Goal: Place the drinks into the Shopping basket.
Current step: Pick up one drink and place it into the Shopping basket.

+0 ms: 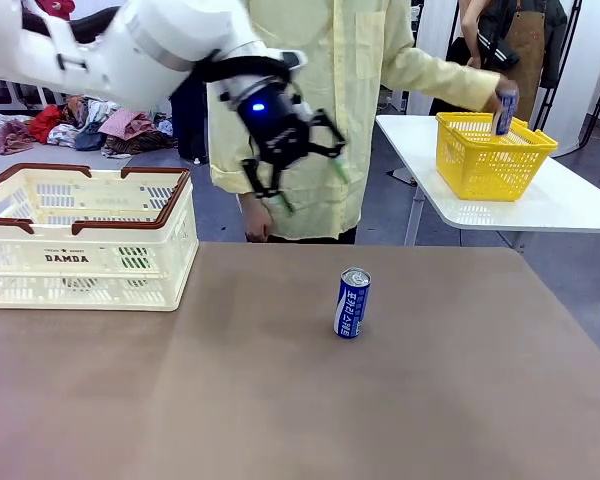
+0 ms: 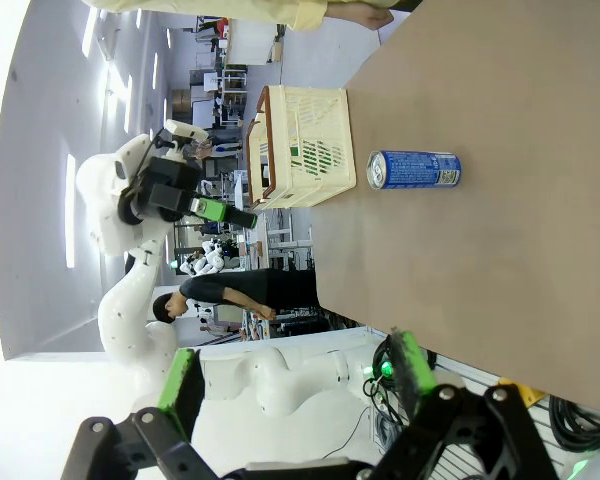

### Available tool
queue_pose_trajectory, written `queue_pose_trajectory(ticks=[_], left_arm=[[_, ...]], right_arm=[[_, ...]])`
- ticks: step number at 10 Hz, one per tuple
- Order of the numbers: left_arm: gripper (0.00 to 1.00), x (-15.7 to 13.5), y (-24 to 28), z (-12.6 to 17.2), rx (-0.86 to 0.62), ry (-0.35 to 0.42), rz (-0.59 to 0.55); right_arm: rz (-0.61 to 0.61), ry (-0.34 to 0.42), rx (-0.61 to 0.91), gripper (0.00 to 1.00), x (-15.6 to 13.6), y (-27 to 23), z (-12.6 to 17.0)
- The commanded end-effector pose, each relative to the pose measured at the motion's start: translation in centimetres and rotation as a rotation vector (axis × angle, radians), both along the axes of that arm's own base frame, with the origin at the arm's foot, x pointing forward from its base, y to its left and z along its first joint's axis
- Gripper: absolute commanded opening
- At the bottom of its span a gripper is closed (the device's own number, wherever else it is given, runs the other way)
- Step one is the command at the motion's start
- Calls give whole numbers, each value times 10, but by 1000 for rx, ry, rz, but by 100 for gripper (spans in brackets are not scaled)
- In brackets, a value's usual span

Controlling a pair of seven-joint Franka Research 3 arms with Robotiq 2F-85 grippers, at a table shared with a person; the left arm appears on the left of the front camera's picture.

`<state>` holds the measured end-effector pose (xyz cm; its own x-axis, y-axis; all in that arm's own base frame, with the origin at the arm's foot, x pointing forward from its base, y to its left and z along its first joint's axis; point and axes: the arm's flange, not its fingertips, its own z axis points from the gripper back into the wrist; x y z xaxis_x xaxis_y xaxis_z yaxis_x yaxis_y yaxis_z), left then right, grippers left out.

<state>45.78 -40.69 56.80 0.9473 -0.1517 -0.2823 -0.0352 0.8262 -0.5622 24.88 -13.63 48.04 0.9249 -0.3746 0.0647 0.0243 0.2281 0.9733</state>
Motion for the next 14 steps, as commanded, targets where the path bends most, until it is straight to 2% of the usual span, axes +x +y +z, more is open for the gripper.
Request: queue_pose_trajectory(ticks=[1,2,4,5,6,8,10,11,13,14], left_arm=[[100,3,-51,-1,119,3,113],[100,9,-68,-4,170,-21,147],[100,21,-77,-15,239,-50,135],[100,22,-62,-22,248,-72,85],[100,9,-24,-20,164,-83,21],[100,-58,90,-15,-90,-143,-56],[100,-129,191,-29,-117,-87,20],[100,-153,227,-42,-130,-43,79],[100,-197,275,-67,-238,-87,123],[100,-217,293,-82,-298,-77,164]], right_arm=[[-9,0,20,100,1,1,4],[-9,0,20,100,1,1,4],[-9,0,20,100,1,1,4],[-9,0,20,100,1,1,4],[-9,0,20,100,1,1,4],[-9,0,20,100,1,1,4],[-9,0,20,100,1,1,4],[-9,0,20,100,1,1,4],[-9,0,20,100,1,1,4],[-9,0,20,100,1,1,4]])
